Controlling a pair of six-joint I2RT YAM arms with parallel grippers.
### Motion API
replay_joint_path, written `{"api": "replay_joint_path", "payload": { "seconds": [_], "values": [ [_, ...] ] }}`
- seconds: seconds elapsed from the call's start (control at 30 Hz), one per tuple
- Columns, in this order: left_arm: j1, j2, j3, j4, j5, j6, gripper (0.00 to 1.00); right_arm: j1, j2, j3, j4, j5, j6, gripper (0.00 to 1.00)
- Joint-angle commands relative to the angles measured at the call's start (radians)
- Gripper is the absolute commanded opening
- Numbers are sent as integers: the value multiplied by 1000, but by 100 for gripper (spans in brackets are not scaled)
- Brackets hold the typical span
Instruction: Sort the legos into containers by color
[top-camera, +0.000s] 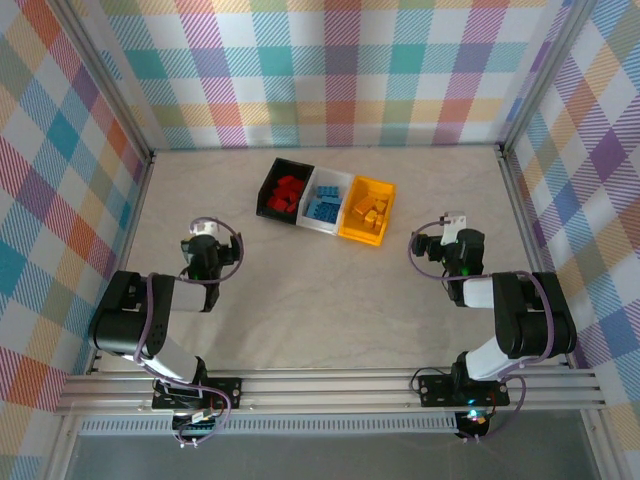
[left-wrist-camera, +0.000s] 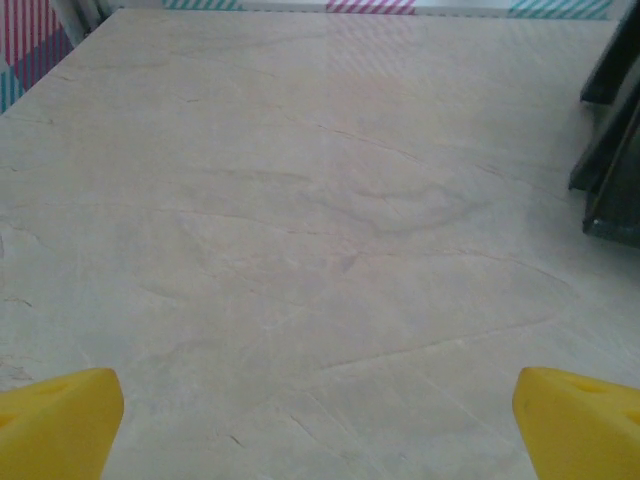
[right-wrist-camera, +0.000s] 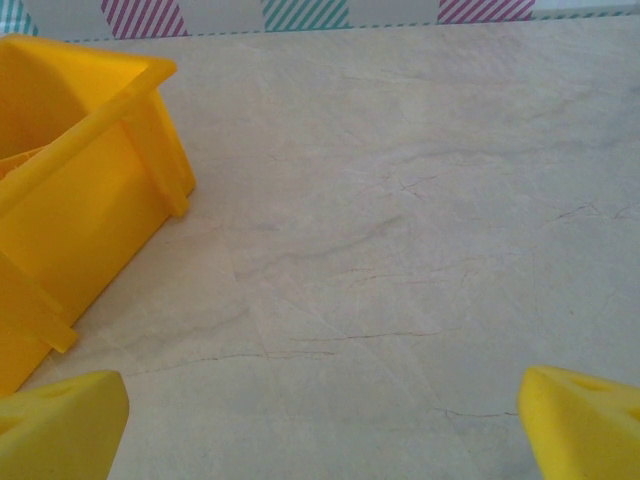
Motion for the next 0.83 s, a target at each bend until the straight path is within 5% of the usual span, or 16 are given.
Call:
{"api": "replay_joint_path", "payload": {
  "seconds": [0.0, 0.8],
  "values": [
    [7, 1, 15, -8, 27, -35, 100, -5, 2, 16, 11, -25, 8, 100],
    [7, -3, 13, -8, 27, -31, 100, -7, 3, 17, 7, -28, 9, 100]
  ]
}}
